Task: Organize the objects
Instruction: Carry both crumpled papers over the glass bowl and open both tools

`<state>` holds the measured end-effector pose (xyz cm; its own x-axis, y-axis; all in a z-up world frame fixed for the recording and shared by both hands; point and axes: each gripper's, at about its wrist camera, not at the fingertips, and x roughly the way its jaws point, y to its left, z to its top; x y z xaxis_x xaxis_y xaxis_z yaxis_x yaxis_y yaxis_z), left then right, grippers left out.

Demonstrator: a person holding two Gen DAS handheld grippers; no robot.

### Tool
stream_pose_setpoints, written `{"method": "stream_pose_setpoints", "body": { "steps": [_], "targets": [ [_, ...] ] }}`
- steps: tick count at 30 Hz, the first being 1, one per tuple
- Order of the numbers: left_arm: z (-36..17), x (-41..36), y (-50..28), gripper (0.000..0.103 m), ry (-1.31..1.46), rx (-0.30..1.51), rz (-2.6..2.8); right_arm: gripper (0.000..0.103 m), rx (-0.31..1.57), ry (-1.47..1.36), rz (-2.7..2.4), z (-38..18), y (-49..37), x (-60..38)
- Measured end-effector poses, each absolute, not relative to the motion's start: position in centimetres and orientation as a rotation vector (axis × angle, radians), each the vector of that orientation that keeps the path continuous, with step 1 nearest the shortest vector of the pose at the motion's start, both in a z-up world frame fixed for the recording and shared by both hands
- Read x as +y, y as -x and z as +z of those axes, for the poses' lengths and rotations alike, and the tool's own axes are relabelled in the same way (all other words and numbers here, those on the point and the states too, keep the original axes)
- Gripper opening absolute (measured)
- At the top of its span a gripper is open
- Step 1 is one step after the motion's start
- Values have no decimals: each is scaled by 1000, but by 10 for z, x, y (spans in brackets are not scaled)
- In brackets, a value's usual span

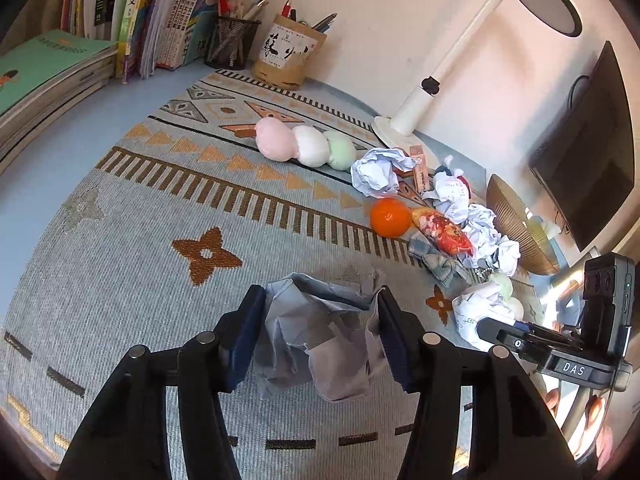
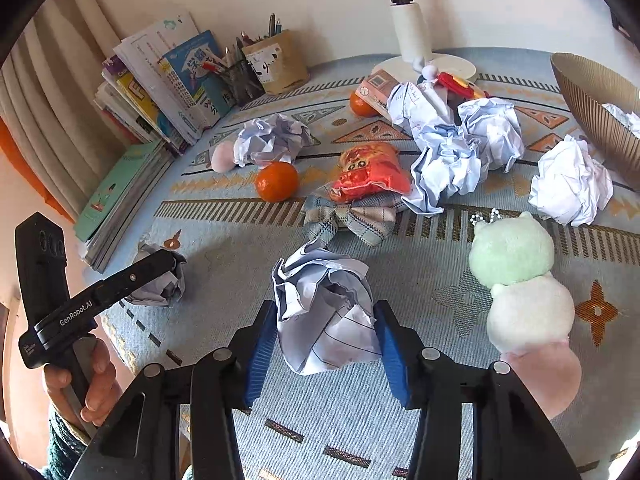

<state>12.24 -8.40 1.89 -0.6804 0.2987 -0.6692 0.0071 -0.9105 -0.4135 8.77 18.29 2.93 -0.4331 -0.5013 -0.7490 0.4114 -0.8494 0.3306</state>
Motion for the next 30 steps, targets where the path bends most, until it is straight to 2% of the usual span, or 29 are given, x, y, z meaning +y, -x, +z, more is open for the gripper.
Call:
{"method": "stream_pose_setpoints", "body": {
  "steps": [10, 17, 21, 27, 28, 29, 30],
  "targets": [
    [110, 22, -77, 52, 925, -341, 2561, 48, -148, -961, -2678, 119, -85, 281],
    [173, 145, -18, 52, 748, -171, 2438, 49, -425, -880, -3056, 173, -57, 399],
    [174, 207, 9, 52, 752, -132, 2363, 49, -545, -962, -3069, 164, -32, 433],
    [145, 260, 41, 53, 823, -120, 2325, 49, -562, -1064, -3062, 144, -4, 451],
    [142, 263, 44, 54, 826, -124, 2324, 54, -568, -1072, -3058, 141, 0, 453],
    [140, 266, 47, 61, 830, -137, 2325, 60, -574, -1074, -3049, 138, 3, 455],
    [138, 267, 50, 74, 837, -158, 2325, 74, -584, -1079, -3045, 136, 5, 458]
  ]
}}
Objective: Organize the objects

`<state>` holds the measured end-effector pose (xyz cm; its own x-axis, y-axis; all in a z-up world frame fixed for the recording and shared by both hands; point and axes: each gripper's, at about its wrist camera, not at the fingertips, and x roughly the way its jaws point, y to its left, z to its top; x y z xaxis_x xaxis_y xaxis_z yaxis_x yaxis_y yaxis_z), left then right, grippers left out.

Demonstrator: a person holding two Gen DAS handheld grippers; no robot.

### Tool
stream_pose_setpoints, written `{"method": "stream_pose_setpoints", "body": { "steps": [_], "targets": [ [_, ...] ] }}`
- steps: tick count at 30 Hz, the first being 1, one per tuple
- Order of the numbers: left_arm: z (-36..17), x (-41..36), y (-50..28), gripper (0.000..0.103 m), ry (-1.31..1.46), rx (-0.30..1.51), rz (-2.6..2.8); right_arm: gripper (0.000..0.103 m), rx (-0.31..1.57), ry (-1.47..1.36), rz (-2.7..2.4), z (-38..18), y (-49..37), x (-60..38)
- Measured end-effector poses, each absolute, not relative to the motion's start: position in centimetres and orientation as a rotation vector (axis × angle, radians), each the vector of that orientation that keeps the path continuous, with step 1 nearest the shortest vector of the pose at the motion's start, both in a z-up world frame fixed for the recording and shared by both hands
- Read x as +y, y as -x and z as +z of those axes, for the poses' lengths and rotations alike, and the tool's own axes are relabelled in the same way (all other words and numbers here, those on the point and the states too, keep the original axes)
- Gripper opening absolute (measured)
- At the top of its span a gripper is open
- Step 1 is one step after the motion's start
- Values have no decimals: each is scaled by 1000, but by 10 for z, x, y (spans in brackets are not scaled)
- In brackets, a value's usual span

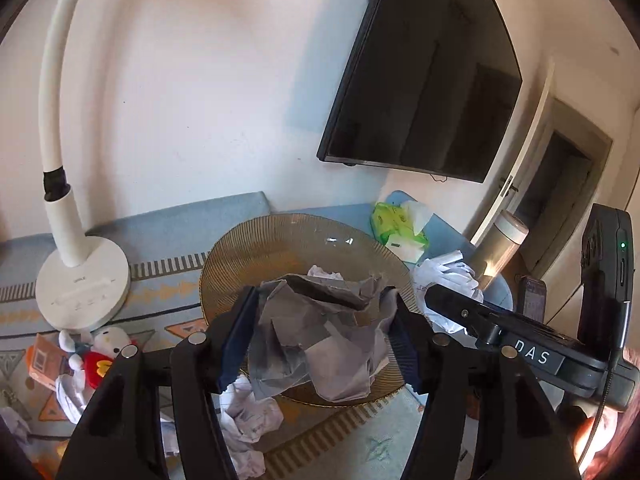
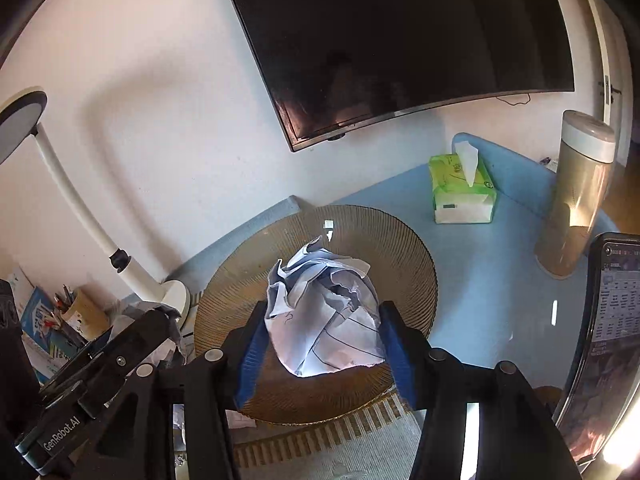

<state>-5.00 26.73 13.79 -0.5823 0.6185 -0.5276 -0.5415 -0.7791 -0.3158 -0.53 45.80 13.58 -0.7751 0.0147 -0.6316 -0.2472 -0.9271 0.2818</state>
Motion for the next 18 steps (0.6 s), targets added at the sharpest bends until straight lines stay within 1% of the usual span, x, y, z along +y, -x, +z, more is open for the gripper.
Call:
{"method": "stream_pose_setpoints", "body": {
  "steps": [1, 2, 3, 9, 13, 16, 17, 18],
  "targets": [
    [136, 267, 53, 82, 849, -180, 2327, 77, 542, 978, 2775, 134, 5, 461],
    [135, 264, 55, 93, 857, -207, 2331, 77, 547, 971, 2773, 133, 4, 463],
    [134, 259, 55, 94, 855, -232, 2331, 77, 550, 966, 2779, 132, 2, 464],
    [138, 218, 38, 94, 863, -294, 2349, 78, 543, 974, 2877, 125, -19, 446],
    [132, 164, -1, 94, 845, -352, 2424, 81, 474, 985, 2989, 120, -40, 410],
    [122, 119, -36, 94, 842, -360, 2527, 84, 383, 1012, 3088, 111, -51, 377],
    [119, 104, -46, 96, 843, -349, 2581, 84, 358, 1018, 3103, 106, -54, 368],
    [114, 89, -57, 101, 839, -339, 2636, 85, 340, 1021, 3118, 100, -55, 359]
  ]
}}
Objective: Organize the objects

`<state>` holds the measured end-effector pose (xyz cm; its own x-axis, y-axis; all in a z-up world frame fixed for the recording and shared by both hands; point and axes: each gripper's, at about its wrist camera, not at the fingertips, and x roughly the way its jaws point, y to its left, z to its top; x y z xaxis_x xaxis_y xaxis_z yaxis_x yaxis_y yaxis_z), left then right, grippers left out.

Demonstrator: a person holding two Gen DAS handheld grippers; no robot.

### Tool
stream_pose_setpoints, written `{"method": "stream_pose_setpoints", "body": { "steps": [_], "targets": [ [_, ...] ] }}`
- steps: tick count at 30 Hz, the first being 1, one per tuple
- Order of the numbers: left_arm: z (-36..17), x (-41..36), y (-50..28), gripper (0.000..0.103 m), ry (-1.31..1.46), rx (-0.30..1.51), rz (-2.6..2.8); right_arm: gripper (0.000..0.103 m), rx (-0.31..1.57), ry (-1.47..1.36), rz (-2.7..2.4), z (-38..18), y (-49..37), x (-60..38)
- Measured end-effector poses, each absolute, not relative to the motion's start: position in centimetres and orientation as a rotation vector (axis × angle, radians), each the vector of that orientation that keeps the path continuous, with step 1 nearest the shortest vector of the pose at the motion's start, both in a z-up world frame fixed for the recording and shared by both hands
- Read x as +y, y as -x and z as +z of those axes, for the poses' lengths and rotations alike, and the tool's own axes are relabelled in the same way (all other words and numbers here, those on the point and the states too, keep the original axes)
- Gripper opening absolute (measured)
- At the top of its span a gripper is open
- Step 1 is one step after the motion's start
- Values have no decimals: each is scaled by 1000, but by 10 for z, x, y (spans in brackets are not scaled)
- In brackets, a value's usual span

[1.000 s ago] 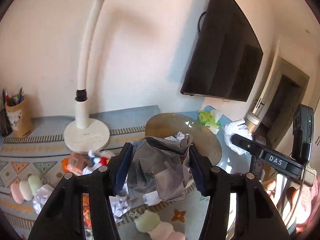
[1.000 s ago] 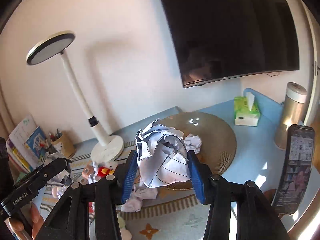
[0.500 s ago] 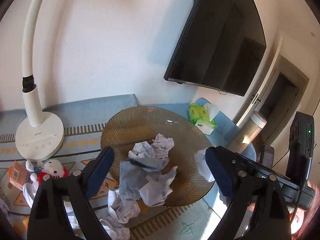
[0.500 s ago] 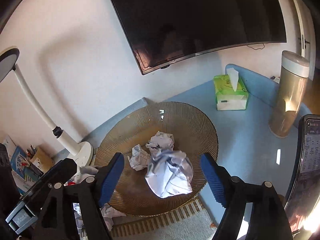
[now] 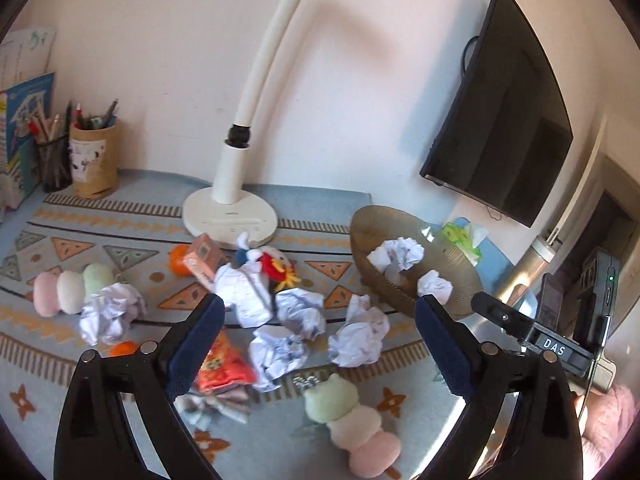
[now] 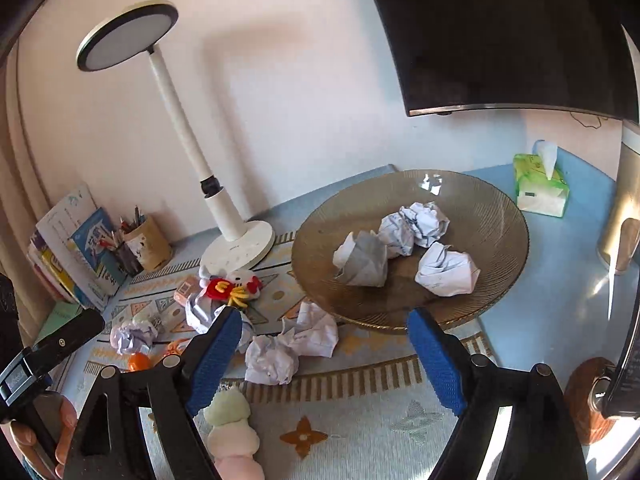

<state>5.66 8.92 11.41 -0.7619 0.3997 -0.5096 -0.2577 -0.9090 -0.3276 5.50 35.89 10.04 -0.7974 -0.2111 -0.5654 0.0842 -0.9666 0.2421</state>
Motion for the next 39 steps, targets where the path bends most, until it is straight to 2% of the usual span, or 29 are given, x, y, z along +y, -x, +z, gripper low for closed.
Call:
{"method": "stream_pose_setpoints", "body": {
  "steps": [4, 7, 11, 13, 19, 32, 39],
  "targets": [
    [82, 31, -77, 102, 931, -363, 2827, 85, -189, -944, -2836, 65, -50, 332],
    [53, -6, -82, 102, 1022, -395, 2953, 85, -185, -1003, -2826, 41, -43, 327],
    [28, -39, -75, 102, 1092, -502, 2982, 89, -150, -1005, -2849, 41, -40, 326],
    [21, -43, -71, 102, 1095, -541, 2974, 91, -174, -1038, -2846, 38, -37, 330],
    [17, -37, -68, 102, 1134, -497, 2942, 91, -202, -1075, -2815, 35, -33, 331],
    [12, -47, -69, 102, 1146, -598, 2886, 91, -75, -1079, -2821, 34, -35, 316],
    [10, -44, -67, 102, 1164, -585, 2865, 91, -41, -1077, -2835, 35, -36, 313]
  ]
}}
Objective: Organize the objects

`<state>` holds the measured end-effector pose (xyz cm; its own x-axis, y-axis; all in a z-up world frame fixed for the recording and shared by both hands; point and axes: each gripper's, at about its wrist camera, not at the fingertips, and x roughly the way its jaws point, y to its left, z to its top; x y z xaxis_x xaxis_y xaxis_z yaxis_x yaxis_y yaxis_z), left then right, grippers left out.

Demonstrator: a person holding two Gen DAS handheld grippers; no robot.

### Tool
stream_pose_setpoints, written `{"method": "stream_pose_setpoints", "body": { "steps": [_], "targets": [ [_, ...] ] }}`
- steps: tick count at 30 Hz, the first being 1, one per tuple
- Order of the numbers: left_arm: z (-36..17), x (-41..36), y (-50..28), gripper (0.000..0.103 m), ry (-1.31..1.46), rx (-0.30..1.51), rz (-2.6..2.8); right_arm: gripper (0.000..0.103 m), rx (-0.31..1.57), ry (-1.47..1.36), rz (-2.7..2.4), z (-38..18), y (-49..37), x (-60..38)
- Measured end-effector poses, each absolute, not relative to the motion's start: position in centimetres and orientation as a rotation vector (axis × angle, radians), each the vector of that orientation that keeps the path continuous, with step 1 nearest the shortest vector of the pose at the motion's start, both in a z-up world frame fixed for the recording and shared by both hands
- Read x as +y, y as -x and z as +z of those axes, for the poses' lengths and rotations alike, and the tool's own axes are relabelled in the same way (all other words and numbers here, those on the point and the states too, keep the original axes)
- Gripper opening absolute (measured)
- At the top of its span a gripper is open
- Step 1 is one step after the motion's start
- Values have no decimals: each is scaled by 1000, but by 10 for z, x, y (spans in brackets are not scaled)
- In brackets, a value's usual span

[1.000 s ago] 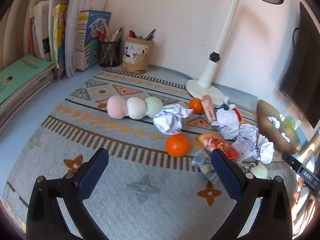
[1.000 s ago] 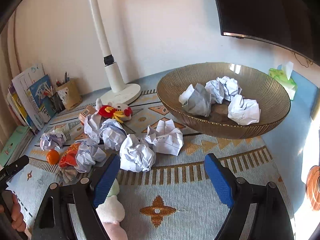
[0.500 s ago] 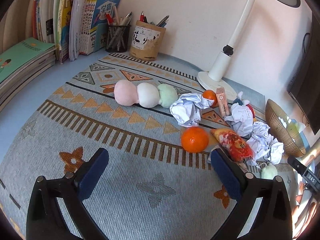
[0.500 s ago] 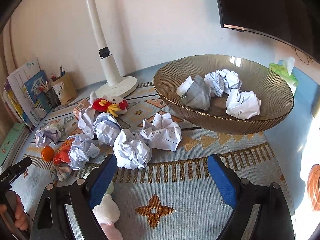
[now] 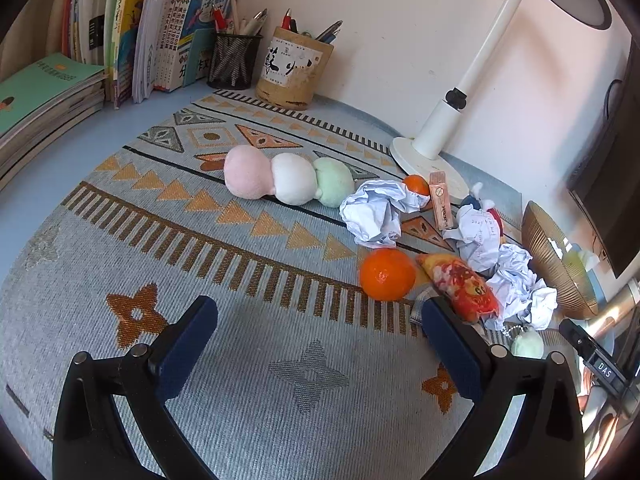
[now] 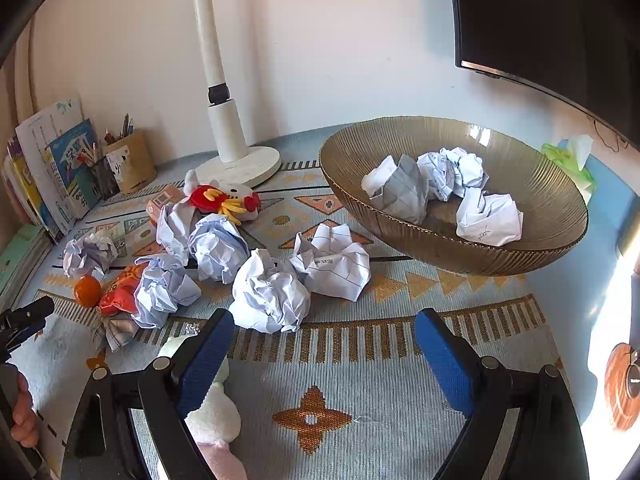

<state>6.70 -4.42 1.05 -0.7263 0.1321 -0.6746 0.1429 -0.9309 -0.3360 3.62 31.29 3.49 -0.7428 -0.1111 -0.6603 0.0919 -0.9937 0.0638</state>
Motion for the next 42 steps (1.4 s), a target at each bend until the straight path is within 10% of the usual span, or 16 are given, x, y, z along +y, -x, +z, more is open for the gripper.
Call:
{"method": "stream_pose_setpoints", "body": {
  "steps": [9, 21, 29, 34, 36, 42],
  "targets": [
    [32, -83, -59, 102, -1151, 581, -2884, 91, -130, -1064, -2513, 71, -36, 252],
    [38, -95, 41, 102, -1372, -355, -3051, 91, -326, -1374, -2121, 41, 53, 94],
    [14, -83, 83, 98, -1641, -346, -3182, 72, -344, -1497, -2143, 8, 85, 71],
    [2, -64, 72, 84, -1654, -483, -3184, 48, -301, -1467, -2174, 12, 80, 77],
    [6, -62, 69, 57, -1657, -461, -3197, 42, -281, -1432, -2223, 19, 75, 82],
    [12, -63, 48, 55, -1564, -341, -3127, 42, -237, -1287, -2302, 55, 46, 100]
  ]
}}
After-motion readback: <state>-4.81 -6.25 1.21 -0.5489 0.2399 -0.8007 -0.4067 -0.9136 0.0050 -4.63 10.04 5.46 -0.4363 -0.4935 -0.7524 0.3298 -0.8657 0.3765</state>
